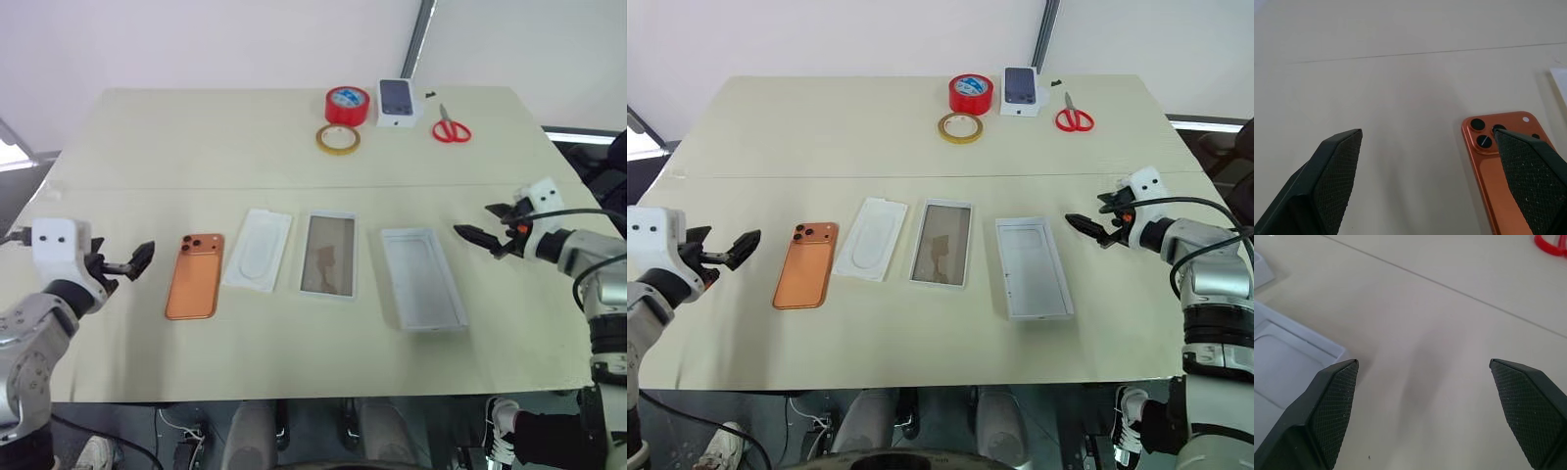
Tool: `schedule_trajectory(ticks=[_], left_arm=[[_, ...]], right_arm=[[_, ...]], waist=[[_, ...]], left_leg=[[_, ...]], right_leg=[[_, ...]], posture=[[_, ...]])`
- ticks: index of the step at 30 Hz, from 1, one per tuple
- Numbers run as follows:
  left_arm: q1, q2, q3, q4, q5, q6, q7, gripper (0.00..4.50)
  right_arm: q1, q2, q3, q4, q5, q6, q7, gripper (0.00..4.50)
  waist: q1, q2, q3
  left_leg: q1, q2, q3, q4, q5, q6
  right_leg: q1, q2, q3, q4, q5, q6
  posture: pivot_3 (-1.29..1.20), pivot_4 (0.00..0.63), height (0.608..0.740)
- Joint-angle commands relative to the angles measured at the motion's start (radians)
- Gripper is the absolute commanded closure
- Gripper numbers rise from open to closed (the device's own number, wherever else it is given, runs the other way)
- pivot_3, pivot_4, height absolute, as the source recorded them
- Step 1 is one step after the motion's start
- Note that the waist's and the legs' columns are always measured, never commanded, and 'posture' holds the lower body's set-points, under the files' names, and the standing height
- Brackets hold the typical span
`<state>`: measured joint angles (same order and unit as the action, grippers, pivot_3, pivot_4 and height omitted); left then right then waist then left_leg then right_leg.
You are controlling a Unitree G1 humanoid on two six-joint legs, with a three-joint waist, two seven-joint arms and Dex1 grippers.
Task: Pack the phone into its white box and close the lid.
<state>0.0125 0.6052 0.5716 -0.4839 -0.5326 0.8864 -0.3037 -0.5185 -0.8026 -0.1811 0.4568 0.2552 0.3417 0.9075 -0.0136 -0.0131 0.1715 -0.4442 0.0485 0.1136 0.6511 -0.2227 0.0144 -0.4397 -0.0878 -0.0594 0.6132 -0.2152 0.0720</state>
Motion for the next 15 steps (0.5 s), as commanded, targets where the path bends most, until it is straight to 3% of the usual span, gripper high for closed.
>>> schedule_trajectory(ticks=[1,8,15], left_arm=[[0.001,-0.002,0.028,-0.039,-0.006,-0.003,0.014,0.00],[0.013,-0.018,0.021,-0.081,-0.029,0.016,0.035,0.00],[-0.065,-0.083,-0.111,-0.171,-0.124,0.097,0.060,0.00]], right_arm=[[-0.036,0.008,0.001,0.012,-0.004,-0.029,0.002,0.02],[-0.069,0.032,0.026,0.017,-0.009,-0.045,0.010,0.02],[-0.048,0.060,0.080,-0.190,0.025,0.024,0.054,0.02]], waist=[[0.000,0.000,0.000],[0.001,0.000,0.000],[0.002,0.000,0.000]], left_leg=[[0.000,0.000,0.000,0.000,0.000,0.000],[0.000,0.000,0.000,0.000,0.001,0.001],[0.000,0.000,0.000,0.001,0.001,0.001]], right_leg=[[0.000,0.000,0.000,0.000,0.000,0.000],[0.000,0.000,0.000,0.000,0.000,0.000],[0.001,0.000,0.000,0.000,0.000,0.000]], posture=[[0.00,0.150,0.740],[0.00,0.150,0.740],[0.00,0.150,0.740]])
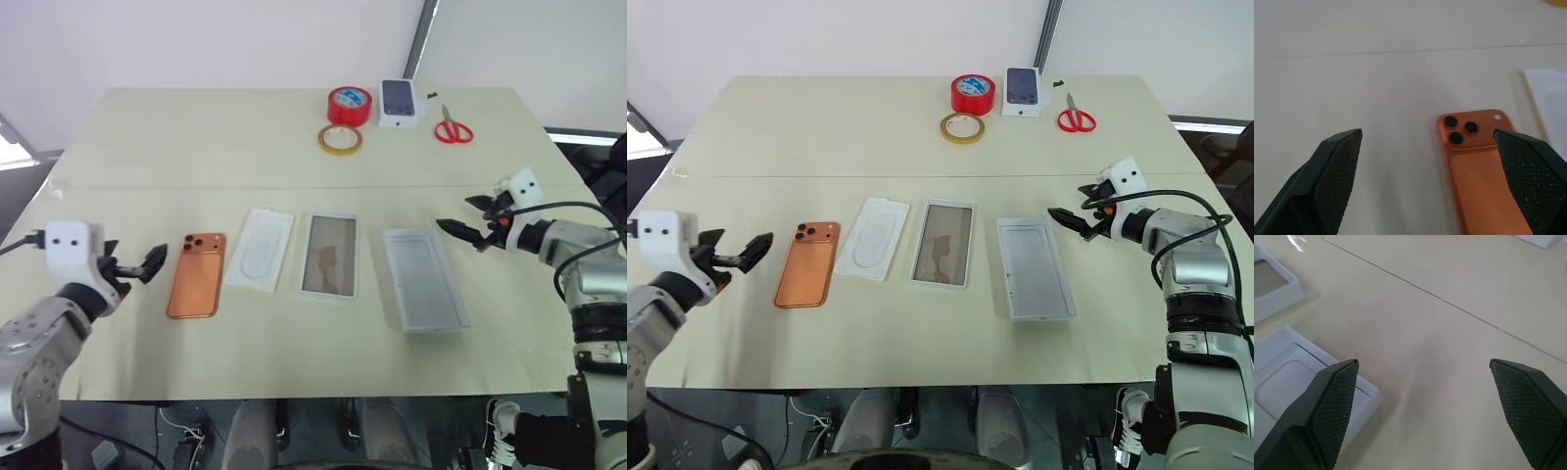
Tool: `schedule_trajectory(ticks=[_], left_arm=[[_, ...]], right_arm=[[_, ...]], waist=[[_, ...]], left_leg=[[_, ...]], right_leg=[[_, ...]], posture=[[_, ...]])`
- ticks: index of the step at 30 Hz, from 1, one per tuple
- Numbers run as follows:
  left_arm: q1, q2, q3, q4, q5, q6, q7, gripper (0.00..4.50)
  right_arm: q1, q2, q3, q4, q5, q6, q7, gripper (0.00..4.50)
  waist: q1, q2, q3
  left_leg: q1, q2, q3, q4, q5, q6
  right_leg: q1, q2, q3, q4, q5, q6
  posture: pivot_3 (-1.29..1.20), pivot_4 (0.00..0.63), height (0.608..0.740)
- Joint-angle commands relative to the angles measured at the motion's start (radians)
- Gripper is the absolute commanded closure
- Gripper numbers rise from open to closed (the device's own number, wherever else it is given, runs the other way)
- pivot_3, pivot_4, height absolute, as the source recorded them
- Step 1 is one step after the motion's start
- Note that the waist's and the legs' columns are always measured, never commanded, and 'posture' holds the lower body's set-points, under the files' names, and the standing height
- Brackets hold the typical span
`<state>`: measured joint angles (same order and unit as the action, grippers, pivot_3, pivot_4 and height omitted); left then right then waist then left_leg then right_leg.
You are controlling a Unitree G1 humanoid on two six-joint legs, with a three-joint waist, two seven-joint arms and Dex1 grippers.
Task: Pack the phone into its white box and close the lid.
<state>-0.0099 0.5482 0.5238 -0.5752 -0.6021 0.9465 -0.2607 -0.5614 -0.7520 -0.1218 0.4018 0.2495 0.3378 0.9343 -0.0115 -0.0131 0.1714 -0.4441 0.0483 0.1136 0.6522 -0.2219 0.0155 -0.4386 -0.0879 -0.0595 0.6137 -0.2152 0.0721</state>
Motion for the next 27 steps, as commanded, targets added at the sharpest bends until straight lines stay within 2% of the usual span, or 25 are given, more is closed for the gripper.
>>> schedule_trajectory(ticks=[1,5,10,15,21,27], left_arm=[[-0.056,-0.037,-0.098,-0.094,-0.064,0.056,0.026,0.00],[-0.086,-0.067,-0.170,-0.115,-0.099,0.142,0.058,0.00],[-0.148,-0.108,-0.186,-0.070,-0.110,0.232,0.125,0.00],[-0.316,-0.147,-0.173,0.059,-0.122,0.388,0.185,0.00],[-0.474,-0.168,-0.194,0.222,-0.108,0.548,0.170,0.00],[-0.533,-0.168,-0.262,0.336,-0.076,0.537,0.119,0.00]], right_arm=[[0.006,0.012,0.036,-0.183,0.033,0.042,0.036,0.02],[0.066,0.019,0.095,-0.378,0.044,0.107,0.056,0.02],[0.121,0.058,0.157,-0.578,0.068,0.200,0.019,0.02],[0.162,0.072,0.170,-0.727,0.096,0.282,-0.023,0.02],[0.197,0.055,0.181,-0.779,0.099,0.296,-0.035,0.02],[0.197,0.070,0.194,-0.790,0.097,0.294,-0.053,0.02]], waist=[[0.001,0.000,0.000],[0.001,0.000,0.000],[0.001,0.000,0.000],[0.012,-0.001,0.000],[0.023,-0.001,0.000],[0.023,-0.001,0.000]], left_leg=[[0.000,0.000,0.000,0.000,0.000,0.000],[0.000,0.000,0.000,0.000,0.001,0.001],[0.001,0.000,-0.001,0.001,0.001,0.001],[0.001,0.000,-0.003,0.002,0.001,0.001],[0.001,-0.001,-0.003,0.004,0.001,0.001],[0.001,-0.001,-0.003,0.004,0.001,0.001]], right_leg=[[0.000,0.000,0.000,0.000,0.000,0.000],[0.001,0.001,0.000,0.000,0.000,0.001],[0.001,0.002,0.000,0.003,0.000,0.001],[0.002,0.002,-0.001,0.003,0.000,0.001],[0.003,0.002,-0.001,0.001,0.000,0.001],[0.003,0.002,-0.002,0.002,0.000,0.001]], posture=[[0.00,0.150,0.740],[0.00,0.150,0.740],[0.00,0.150,0.740],[0.00,0.150,0.740],[0.00,0.150,0.740],[0.00,0.150,0.740]])
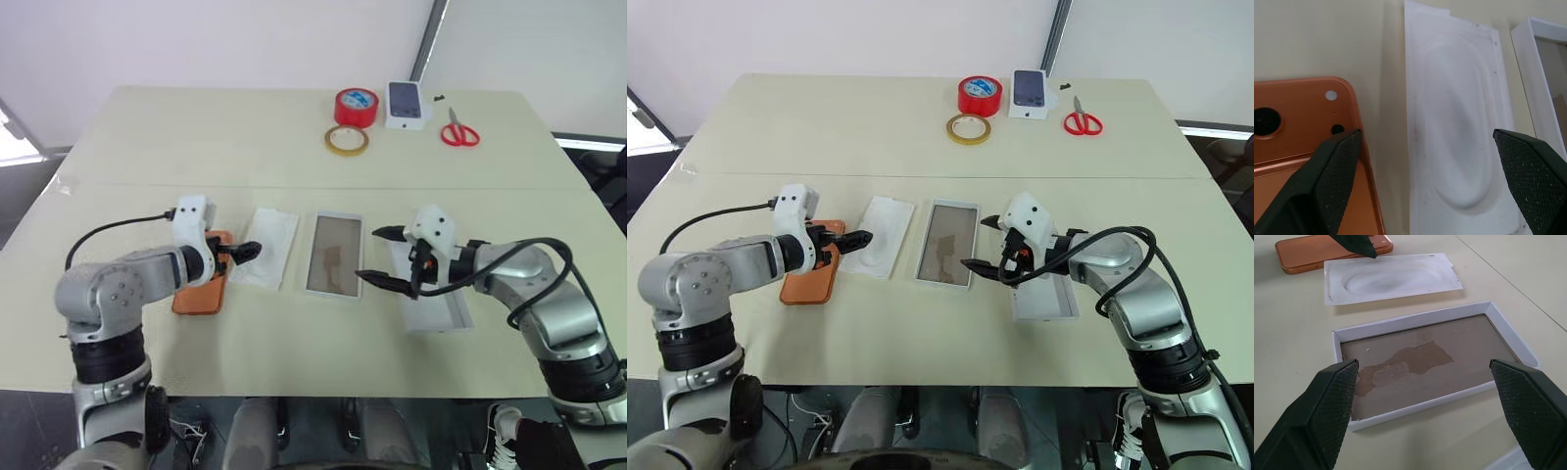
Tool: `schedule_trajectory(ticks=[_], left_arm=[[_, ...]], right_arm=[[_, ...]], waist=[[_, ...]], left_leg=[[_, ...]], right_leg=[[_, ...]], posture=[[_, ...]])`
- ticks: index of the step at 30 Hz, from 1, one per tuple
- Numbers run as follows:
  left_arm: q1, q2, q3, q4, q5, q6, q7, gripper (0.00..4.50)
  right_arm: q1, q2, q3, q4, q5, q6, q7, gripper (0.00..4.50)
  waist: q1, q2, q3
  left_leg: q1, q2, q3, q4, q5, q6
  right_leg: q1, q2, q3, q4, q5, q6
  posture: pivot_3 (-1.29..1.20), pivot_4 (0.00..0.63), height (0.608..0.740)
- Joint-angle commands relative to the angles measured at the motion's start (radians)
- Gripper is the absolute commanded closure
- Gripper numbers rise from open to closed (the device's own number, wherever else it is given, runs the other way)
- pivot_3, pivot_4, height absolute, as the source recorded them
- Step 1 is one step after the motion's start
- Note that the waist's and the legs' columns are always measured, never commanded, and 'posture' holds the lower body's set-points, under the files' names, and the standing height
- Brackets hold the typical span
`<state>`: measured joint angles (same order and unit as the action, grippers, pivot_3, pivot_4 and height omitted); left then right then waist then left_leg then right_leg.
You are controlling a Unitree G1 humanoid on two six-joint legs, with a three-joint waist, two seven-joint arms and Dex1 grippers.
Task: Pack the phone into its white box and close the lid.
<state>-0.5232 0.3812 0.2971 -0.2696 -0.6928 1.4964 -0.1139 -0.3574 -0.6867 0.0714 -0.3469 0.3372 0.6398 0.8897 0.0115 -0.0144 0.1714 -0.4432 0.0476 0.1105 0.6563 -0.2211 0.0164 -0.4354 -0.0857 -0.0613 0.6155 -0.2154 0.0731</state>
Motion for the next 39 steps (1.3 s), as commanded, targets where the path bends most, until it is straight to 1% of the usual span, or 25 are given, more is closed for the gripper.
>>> schedule_trajectory(ticks=[1,7,9,11,17,20,24,29,32,34,36,39], left_arm=[[-0.026,-0.002,-0.048,0.044,0.021,-0.019,-0.035,0.00],[-0.042,-0.031,-0.069,0.096,0.033,-0.035,-0.068,0.00],[-0.042,-0.042,-0.058,0.105,0.039,-0.032,-0.067,0.52],[-0.040,-0.046,-0.048,0.111,0.046,-0.036,-0.066,1.32],[-0.028,-0.053,-0.028,0.095,0.053,-0.040,-0.070,4.47],[-0.026,-0.065,0.002,0.088,0.053,-0.038,-0.062,4.47],[-0.039,-0.104,0.111,0.085,0.033,-0.029,-0.042,4.47],[-0.055,-0.131,0.192,0.048,0.021,-0.007,-0.032,4.47],[-0.060,-0.138,0.216,0.021,0.021,0.007,-0.024,4.50],[-0.061,-0.140,0.226,0.007,0.025,0.014,-0.021,4.50],[-0.061,-0.141,0.237,-0.003,0.026,0.018,-0.019,4.50],[-0.065,-0.144,0.253,-0.011,0.029,0.022,-0.015,4.50]], right_arm=[[-0.007,0.006,0.002,-0.043,0.010,-0.009,-0.011,0.02],[-0.005,0.009,0.009,-0.049,0.011,-0.012,-0.022,0.02],[-0.006,0.009,0.014,-0.052,0.010,-0.013,-0.025,0.00],[-0.009,0.003,0.027,-0.060,0.006,-0.014,-0.021,0.00],[-0.015,-0.042,0.092,-0.110,0.001,0.025,0.023,0.00],[-0.031,-0.060,0.137,-0.130,-0.001,0.049,0.044,0.00],[-0.085,-0.076,0.256,-0.136,-0.052,0.129,0.045,0.00],[-0.147,-0.036,0.372,-0.079,-0.129,0.174,0.008,0.00],[-0.177,-0.027,0.437,-0.055,-0.186,0.178,0.002,0.81],[-0.191,-0.021,0.451,-0.054,-0.196,0.185,0.006,1.80],[-0.202,-0.014,0.453,-0.057,-0.195,0.194,0.013,2.95],[-0.211,-0.033,0.475,-0.059,-0.227,0.143,0.037,4.47]], waist=[[0.000,0.000,0.000],[0.001,0.000,0.000],[0.002,0.000,0.000],[0.001,0.000,0.000],[0.000,0.000,0.000],[0.000,0.000,0.000],[-0.002,0.000,0.000],[0.000,0.000,0.000],[0.001,0.000,0.000],[0.001,0.000,0.000],[0.000,0.000,0.000],[-0.001,0.000,0.000]], left_leg=[[0.000,0.000,0.000,0.000,0.000,0.000],[0.000,0.000,0.000,0.000,0.000,0.000],[0.000,0.000,0.000,0.000,0.000,0.000],[0.000,0.000,0.000,0.001,0.000,0.000],[0.000,0.000,-0.001,0.001,0.000,0.000],[0.000,0.000,-0.001,0.001,0.000,0.000],[0.000,0.000,-0.001,0.001,0.000,0.000],[-0.001,0.000,-0.001,0.001,0.000,0.000],[-0.001,0.000,-0.001,0.001,0.000,0.000],[-0.002,0.000,-0.001,0.002,0.000,0.000],[-0.002,0.000,-0.001,0.002,0.000,0.000],[-0.002,0.000,-0.001,0.002,0.000,0.000]], right_leg=[[0.000,0.000,0.000,0.000,0.000,0.000],[0.000,-0.001,0.000,0.000,0.000,0.000],[0.001,-0.001,0.000,0.000,0.000,0.000],[0.001,-0.001,0.000,0.000,0.000,0.000],[0.000,-0.002,0.000,0.000,0.000,0.000],[0.000,-0.002,0.000,0.000,0.000,0.000],[0.000,-0.002,-0.001,0.000,0.000,0.000],[0.000,-0.002,-0.001,0.000,0.000,0.000],[0.000,-0.002,-0.001,0.000,0.000,0.000],[0.000,-0.002,-0.001,0.000,0.000,0.000],[0.000,-0.002,-0.001,0.000,0.000,0.000],[0.000,-0.002,-0.001,0.000,0.000,0.000]], posture=[[0.00,0.150,0.740],[0.00,0.150,0.740],[0.00,0.150,0.740],[0.00,0.150,0.740],[0.00,0.150,0.740],[0.00,0.150,0.740],[0.00,0.150,0.740],[0.00,0.150,0.740],[0.00,0.150,0.740],[0.00,0.150,0.740],[0.00,0.150,0.740],[0.00,0.150,0.740]])
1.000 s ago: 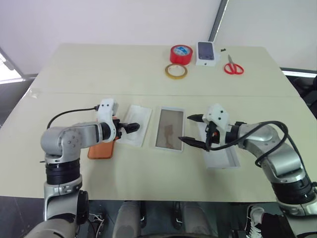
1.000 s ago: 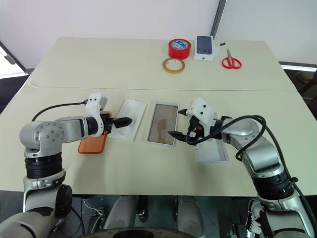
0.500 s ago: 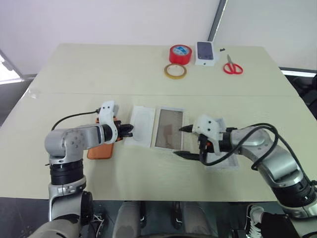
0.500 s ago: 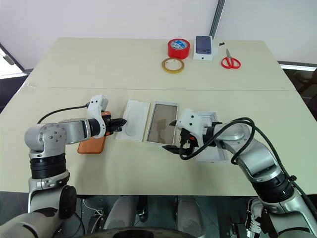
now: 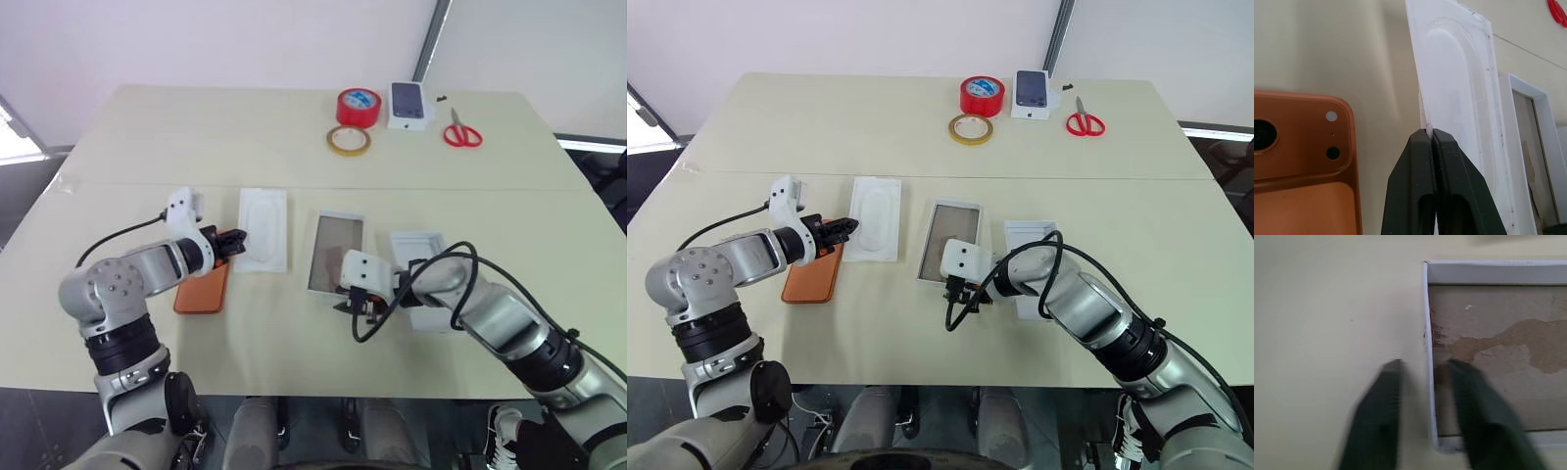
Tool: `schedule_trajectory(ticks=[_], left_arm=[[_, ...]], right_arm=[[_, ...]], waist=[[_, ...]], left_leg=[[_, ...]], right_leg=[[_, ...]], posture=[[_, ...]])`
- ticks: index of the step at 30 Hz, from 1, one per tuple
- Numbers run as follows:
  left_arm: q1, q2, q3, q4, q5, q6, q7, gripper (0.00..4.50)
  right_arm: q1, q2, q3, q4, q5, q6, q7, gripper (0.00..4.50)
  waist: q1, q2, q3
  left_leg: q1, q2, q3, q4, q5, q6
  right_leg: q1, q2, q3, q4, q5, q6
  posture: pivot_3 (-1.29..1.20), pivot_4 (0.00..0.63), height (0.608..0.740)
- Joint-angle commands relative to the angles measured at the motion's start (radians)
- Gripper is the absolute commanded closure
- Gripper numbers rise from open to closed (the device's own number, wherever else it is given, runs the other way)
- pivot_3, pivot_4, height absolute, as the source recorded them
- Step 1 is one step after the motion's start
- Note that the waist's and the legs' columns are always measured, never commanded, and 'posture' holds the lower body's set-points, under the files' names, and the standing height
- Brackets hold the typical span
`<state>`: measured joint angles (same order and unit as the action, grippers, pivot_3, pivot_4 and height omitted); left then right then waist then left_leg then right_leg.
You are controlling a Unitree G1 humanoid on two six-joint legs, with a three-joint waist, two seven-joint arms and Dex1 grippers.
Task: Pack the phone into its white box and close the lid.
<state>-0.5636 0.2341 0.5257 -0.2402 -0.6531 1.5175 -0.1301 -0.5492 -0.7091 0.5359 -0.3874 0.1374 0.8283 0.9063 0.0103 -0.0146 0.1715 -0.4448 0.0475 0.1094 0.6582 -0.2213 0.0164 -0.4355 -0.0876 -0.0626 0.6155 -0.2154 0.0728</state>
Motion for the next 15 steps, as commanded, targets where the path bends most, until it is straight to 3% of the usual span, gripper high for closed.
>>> schedule_trajectory(ticks=[1,6,14,15], left_arm=[[-0.032,-0.002,0.039,-0.044,-0.014,0.001,0.005,4.50],[-0.076,-0.021,0.091,-0.058,-0.024,0.020,0.012,4.50],[-0.114,-0.049,0.102,-0.091,-0.012,0.068,0.030,4.50],[-0.114,-0.056,0.104,-0.098,-0.010,0.074,0.032,4.50]], right_arm=[[-0.020,-0.017,0.012,-0.021,-0.033,-0.076,0.034,4.47],[0.000,-0.027,0.011,-0.029,-0.051,-0.219,0.093,4.47],[-0.016,0.066,0.016,0.059,-0.117,-0.260,0.055,4.47],[-0.020,0.078,0.006,0.063,-0.111,-0.252,0.057,4.20]], waist=[[0.000,0.000,0.000],[0.001,-0.001,0.001],[0.000,-0.002,0.000],[0.000,-0.002,0.000]], left_leg=[[0.000,0.000,0.000,0.000,0.000,0.000],[0.000,0.000,0.000,0.000,0.000,0.000],[0.000,0.000,0.000,0.000,0.000,0.000],[0.000,0.000,0.000,0.000,0.000,0.000]], right_leg=[[0.000,0.000,0.000,0.000,0.000,0.000],[0.001,0.000,-0.001,0.000,0.000,0.000],[0.001,0.001,-0.001,0.000,0.000,0.000],[0.001,0.001,-0.001,0.000,0.000,0.000]], posture=[[0.00,0.150,0.740],[0.00,0.150,0.740],[0.00,0.150,0.740],[0.00,0.150,0.740]])
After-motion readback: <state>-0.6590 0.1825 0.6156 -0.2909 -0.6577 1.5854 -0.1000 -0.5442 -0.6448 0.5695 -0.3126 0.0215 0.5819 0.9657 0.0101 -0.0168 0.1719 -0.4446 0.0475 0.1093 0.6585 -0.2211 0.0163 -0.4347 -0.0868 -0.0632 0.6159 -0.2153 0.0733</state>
